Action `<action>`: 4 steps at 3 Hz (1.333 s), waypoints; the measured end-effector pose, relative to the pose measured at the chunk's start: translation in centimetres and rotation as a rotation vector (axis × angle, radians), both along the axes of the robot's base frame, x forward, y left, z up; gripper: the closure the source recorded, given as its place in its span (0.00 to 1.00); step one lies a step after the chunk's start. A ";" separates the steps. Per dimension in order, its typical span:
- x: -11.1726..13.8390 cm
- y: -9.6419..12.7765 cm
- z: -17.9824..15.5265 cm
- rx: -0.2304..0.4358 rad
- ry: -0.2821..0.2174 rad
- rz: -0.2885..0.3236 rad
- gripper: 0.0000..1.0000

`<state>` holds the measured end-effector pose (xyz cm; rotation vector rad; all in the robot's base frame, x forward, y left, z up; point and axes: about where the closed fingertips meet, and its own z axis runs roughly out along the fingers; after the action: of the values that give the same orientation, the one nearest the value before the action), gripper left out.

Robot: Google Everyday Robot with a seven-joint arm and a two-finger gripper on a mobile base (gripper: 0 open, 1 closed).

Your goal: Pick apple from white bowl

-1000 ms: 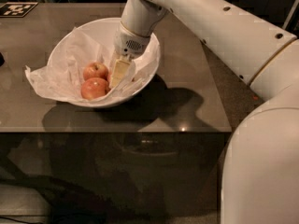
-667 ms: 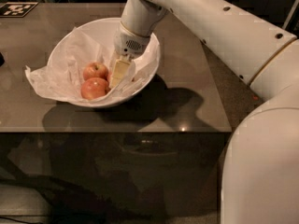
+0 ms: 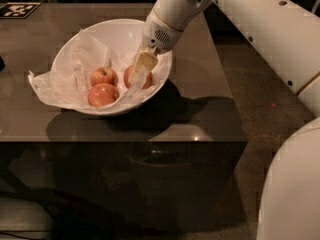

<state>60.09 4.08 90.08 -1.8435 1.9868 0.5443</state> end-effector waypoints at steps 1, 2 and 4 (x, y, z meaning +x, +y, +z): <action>0.4 -1.2 1.2 0.015 0.015 -0.049 1.00; 3.1 -0.7 2.5 0.022 0.030 -0.036 1.00; 3.1 -0.7 2.5 0.022 0.030 -0.036 0.81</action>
Offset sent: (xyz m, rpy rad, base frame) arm 0.0296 -0.0236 0.0403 0.0099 0.0541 -0.0564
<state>63.24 3.41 92.61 -1.7935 2.0207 0.5840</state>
